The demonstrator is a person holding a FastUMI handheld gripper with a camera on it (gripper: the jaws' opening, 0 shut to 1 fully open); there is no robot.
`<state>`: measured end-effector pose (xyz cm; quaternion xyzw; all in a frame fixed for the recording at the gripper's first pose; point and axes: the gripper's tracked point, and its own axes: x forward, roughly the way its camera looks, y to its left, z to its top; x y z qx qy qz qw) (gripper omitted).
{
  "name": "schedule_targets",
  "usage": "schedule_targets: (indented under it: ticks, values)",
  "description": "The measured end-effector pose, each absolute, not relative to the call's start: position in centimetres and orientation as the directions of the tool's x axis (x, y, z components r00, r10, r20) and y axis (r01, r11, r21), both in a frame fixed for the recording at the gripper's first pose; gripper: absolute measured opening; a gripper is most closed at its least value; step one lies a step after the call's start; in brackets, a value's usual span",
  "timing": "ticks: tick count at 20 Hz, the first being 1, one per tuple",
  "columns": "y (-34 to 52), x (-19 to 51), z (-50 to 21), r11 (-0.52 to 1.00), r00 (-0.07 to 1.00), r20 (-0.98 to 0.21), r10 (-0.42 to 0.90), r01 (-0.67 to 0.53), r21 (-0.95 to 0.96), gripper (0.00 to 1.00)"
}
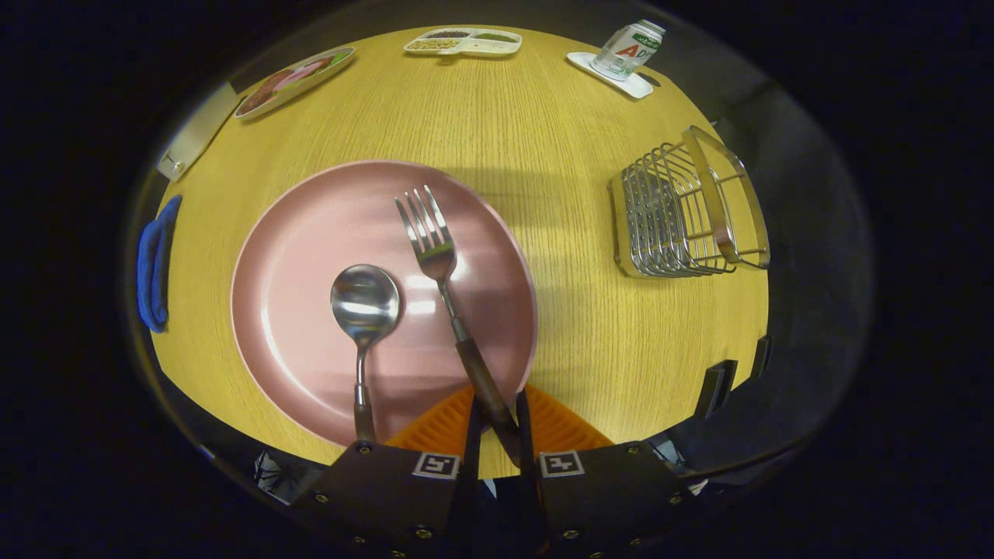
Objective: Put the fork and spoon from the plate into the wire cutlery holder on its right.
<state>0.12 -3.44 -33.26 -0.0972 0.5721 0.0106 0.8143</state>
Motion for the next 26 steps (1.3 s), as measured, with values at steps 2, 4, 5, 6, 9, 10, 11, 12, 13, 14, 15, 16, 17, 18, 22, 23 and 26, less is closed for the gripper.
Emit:
schedule_targets:
  ticks: [2,4,5,6,9,10,11,12,13,14,15,16,17,18,22,23,26]
  values:
    - [-2.7,0.1,-33.2,0.983,0.341,-0.938,-0.066,-0.141,-0.121,0.14]
    - [-2.7,-0.1,-33.1,0.985,0.328,-0.942,-0.076,-0.123,-0.122,0.14]
    - [-2.6,-0.1,-32.9,0.984,0.329,-0.941,-0.077,-0.125,-0.125,0.14]
    - [-2.3,-0.2,-32.7,0.984,0.328,-0.942,-0.071,-0.13,-0.12,0.14]
    - [-2.0,-0.4,-31.9,0.985,0.33,-0.942,-0.064,-0.129,-0.112,0.14]
    - [-1.9,-0.4,-31.6,0.984,0.334,-0.94,-0.07,-0.129,-0.119,0.14]
    - [-1.9,-0.3,-31.2,0.982,0.337,-0.938,-0.078,-0.134,-0.13,0.14]
    - [-1.9,-0.3,-31.1,0.98,0.337,-0.938,-0.085,-0.14,-0.139,0.13]
    - [-1.8,-0.3,-31.0,0.979,0.336,-0.938,-0.085,-0.146,-0.141,0.13]
    - [-1.7,-0.3,-31.1,0.979,0.333,-0.939,-0.084,-0.148,-0.14,0.13]
    - [-1.7,-0.4,-31.1,0.979,0.328,-0.941,-0.088,-0.148,-0.143,0.13]
    - [-1.7,-0.5,-31.1,0.979,0.323,-0.942,-0.088,-0.147,-0.142,0.13]
    - [-1.7,-0.6,-31.1,0.979,0.317,-0.944,-0.09,-0.144,-0.142,0.13]
    - [-1.8,-0.7,-31.2,0.98,0.311,-0.946,-0.09,-0.144,-0.141,0.13]
    - [-1.9,-0.6,-31.4,0.98,0.305,-0.949,-0.083,-0.148,-0.133,0.13]
    - [-1.9,-0.6,-31.6,0.98,0.302,-0.95,-0.079,-0.149,-0.129,0.13]
    - [-1.9,-0.7,-32.1,0.984,0.285,-0.956,-0.061,-0.143,-0.106,0.13]
